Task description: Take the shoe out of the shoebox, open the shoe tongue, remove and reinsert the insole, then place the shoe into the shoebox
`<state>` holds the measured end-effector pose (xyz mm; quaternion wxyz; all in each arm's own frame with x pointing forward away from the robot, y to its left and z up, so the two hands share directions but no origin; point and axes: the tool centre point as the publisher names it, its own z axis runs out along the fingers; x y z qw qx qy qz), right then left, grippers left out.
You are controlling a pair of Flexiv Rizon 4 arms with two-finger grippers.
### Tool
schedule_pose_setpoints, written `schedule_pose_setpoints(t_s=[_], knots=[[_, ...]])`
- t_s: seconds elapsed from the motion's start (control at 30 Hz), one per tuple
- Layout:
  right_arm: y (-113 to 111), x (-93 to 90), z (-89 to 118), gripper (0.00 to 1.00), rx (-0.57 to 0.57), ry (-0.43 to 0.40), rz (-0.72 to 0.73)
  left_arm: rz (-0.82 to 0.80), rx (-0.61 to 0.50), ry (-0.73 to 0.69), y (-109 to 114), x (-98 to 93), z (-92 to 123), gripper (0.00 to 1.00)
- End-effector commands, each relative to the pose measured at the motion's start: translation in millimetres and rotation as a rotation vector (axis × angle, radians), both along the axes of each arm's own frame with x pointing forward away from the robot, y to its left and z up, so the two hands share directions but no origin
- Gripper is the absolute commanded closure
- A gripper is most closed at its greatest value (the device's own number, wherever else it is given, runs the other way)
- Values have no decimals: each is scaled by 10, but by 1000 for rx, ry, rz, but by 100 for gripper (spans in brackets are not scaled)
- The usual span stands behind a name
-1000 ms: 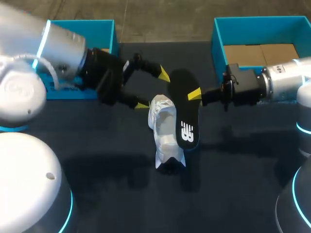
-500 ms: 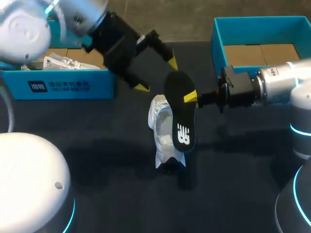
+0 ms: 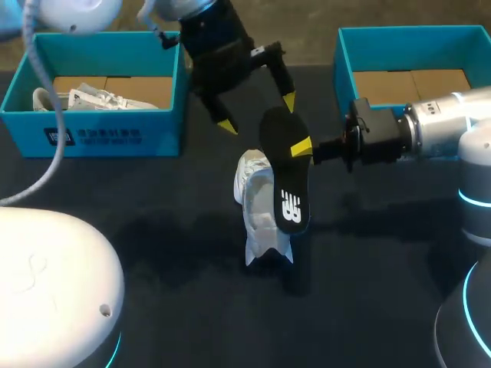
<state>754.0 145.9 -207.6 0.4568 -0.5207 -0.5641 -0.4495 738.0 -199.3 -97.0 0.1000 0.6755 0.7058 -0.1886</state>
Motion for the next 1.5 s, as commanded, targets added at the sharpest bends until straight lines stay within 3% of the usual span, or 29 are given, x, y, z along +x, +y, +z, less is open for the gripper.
schedule_pose_setpoints(t_s=[0.03, 0.13, 0.4, 1.5], knots=[[32, 20, -8, 100, -6, -3, 16, -21, 208, 12, -39, 28, 15, 0], [39, 22, -7, 100, -14, -6, 14, 25, 263, -17, -65, 68, -46, 0], [3, -11, -14, 100, -28, -13, 10, 105, 279, 14, -102, 136, -123, 0], [78, 12, 16, 100, -46, -23, 49, -6, 284, -9, -285, -3, -175, 0]])
